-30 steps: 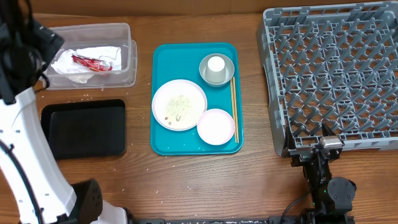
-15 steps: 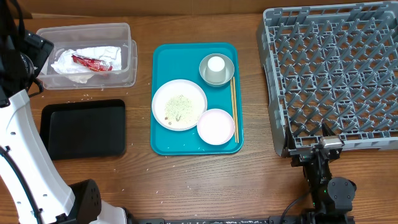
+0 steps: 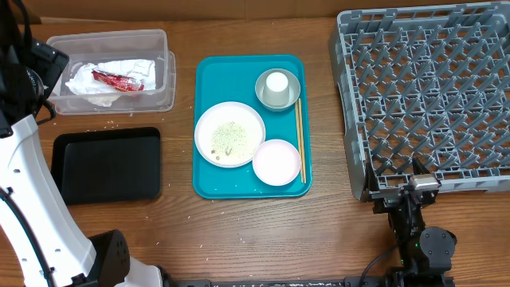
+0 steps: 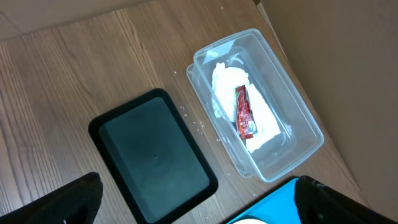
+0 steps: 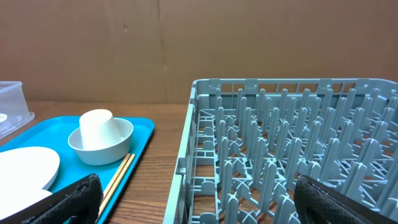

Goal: Sort waste into correct bins and load items into the dishwasher

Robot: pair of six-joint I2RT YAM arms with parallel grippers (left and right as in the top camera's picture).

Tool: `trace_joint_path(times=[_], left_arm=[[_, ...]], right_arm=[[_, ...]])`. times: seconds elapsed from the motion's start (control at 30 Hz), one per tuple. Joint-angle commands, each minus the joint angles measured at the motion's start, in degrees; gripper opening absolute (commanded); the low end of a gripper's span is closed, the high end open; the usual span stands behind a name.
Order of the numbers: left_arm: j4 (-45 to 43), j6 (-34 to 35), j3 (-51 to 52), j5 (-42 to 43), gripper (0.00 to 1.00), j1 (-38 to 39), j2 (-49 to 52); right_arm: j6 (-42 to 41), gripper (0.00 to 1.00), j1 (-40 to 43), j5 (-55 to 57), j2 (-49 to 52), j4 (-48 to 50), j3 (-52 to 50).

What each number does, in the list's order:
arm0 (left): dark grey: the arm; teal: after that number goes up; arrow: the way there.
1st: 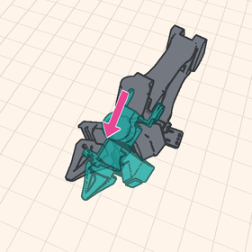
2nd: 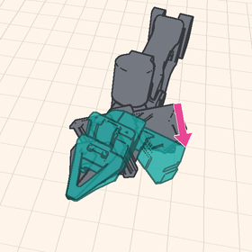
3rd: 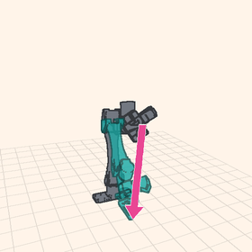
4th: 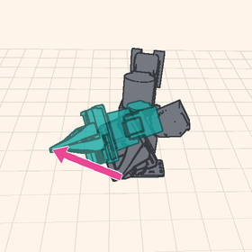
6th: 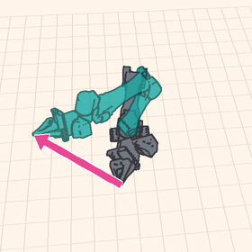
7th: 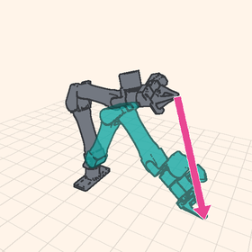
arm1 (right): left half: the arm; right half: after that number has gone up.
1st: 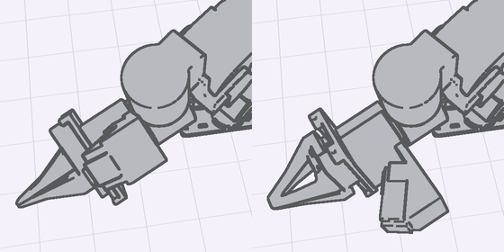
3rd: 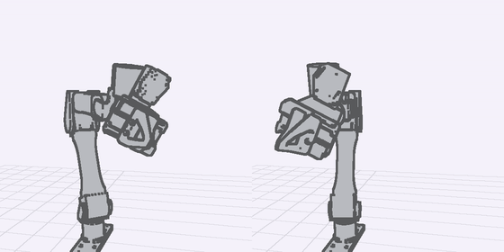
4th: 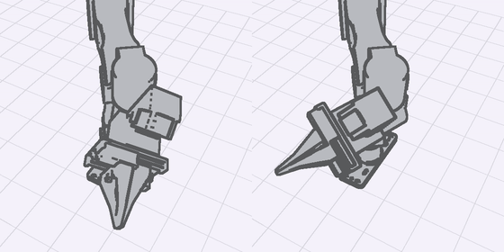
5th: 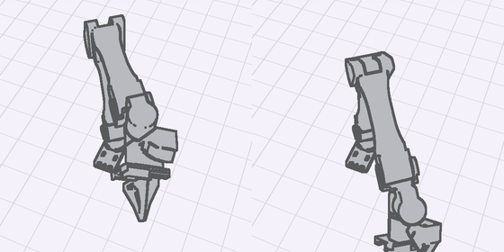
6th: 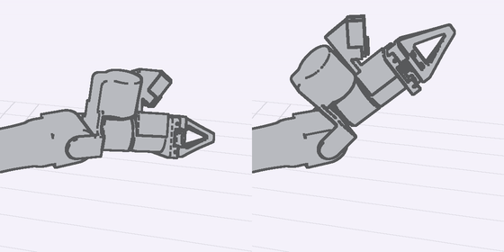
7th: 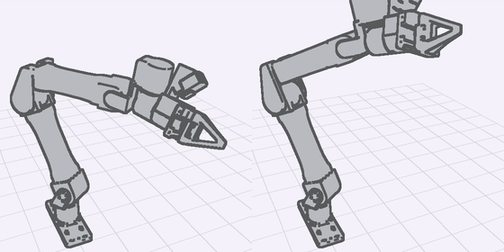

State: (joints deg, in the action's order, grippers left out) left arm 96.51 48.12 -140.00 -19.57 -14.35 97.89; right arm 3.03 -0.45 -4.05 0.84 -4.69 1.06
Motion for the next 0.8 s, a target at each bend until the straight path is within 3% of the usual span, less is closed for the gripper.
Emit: trace_joint_path(times=[0.0, 0.5, 0.6, 0.7, 0.77], left_arm=[[0.28, 1.18, 0.07, -1.38, 1.0, -0.26, 0.24], [0.28, 1.18, 0.07, -1.38, 1.0, -0.26, 0.24], [0.28, 1.18, 0.07, -1.38, 1.0, -0.26, 0.24], [0.28, 1.18, 0.07, -1.38, 1.0, -0.26, 0.24], [0.28, 1.18, 0.07, -1.38, 1.0, -0.26, 0.24]], right_arm=[[0.02, 1.0, 0.15, 0.37, -0.68, 0.26, -0.61], [-0.04, 1.0, 0.13, -2.29, -0.68, 2.27, -0.61], [-1.51, 1.0, 0.09, -21.16, -0.68, 10.78, -0.61], [-10.64, 1.0, 0.09, -51.3, -0.68, 23.93, -0.61], [-14.05, 1.0, -0.04, -63.91, -0.68, 32.76, -0.59]])
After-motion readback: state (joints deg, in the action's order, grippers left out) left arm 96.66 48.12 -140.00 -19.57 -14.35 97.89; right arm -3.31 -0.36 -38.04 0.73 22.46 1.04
